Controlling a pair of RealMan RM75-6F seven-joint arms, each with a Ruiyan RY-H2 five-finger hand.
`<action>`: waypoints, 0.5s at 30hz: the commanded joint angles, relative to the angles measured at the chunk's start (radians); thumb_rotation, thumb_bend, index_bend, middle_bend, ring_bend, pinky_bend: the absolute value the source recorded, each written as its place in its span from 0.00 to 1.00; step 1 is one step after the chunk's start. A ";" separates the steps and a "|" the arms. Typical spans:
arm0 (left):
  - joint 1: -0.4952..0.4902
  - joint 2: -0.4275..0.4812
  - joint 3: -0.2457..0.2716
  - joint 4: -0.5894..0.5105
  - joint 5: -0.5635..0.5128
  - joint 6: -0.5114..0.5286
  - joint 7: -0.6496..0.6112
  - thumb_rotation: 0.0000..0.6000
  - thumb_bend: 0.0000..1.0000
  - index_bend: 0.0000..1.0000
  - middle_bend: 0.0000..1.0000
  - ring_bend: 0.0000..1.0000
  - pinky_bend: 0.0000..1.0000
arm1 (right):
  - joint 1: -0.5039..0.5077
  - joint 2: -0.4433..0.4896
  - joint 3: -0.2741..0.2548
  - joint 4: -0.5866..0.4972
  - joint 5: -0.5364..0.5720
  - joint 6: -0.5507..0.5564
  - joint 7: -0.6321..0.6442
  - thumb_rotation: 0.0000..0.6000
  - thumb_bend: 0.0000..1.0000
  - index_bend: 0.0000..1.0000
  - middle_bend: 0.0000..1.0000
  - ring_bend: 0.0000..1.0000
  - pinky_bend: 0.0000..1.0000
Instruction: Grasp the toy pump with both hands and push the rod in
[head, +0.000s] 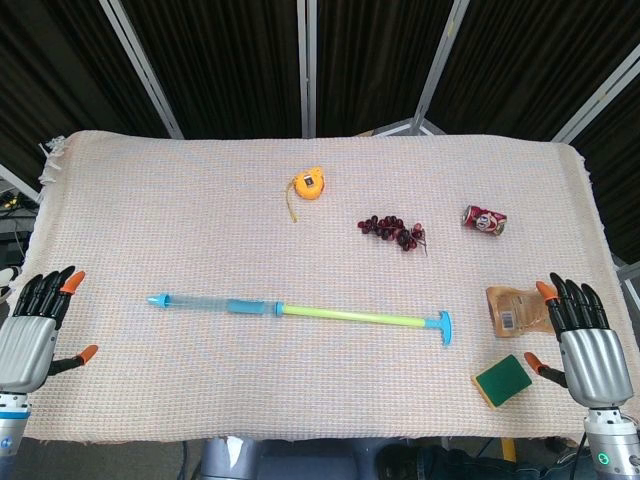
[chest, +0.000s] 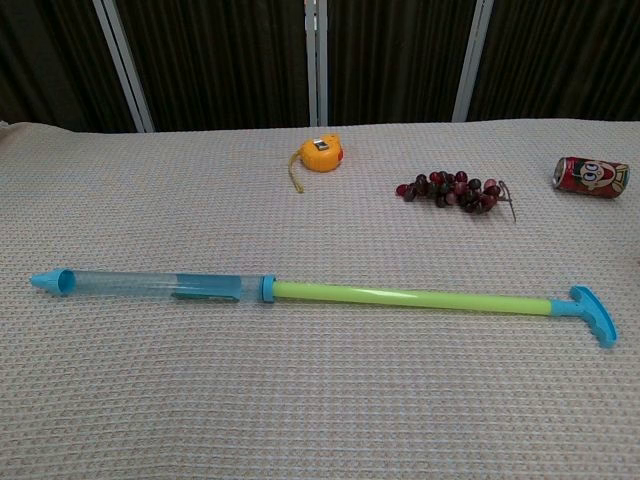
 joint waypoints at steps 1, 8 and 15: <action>0.000 -0.002 0.000 0.001 -0.002 -0.005 0.003 1.00 0.00 0.00 0.00 0.00 0.00 | -0.002 -0.002 0.001 0.001 -0.003 -0.002 -0.004 1.00 0.00 0.00 0.00 0.00 0.00; 0.002 -0.003 -0.007 0.003 -0.009 -0.011 0.007 1.00 0.00 0.00 0.00 0.00 0.00 | 0.030 -0.023 0.001 0.005 -0.016 -0.081 -0.001 1.00 0.00 0.00 0.20 0.19 0.02; -0.019 -0.018 -0.022 0.021 -0.040 -0.058 0.020 1.00 0.00 0.00 0.00 0.00 0.00 | 0.191 -0.019 0.042 -0.043 0.084 -0.392 0.035 1.00 0.00 0.03 0.93 0.97 0.96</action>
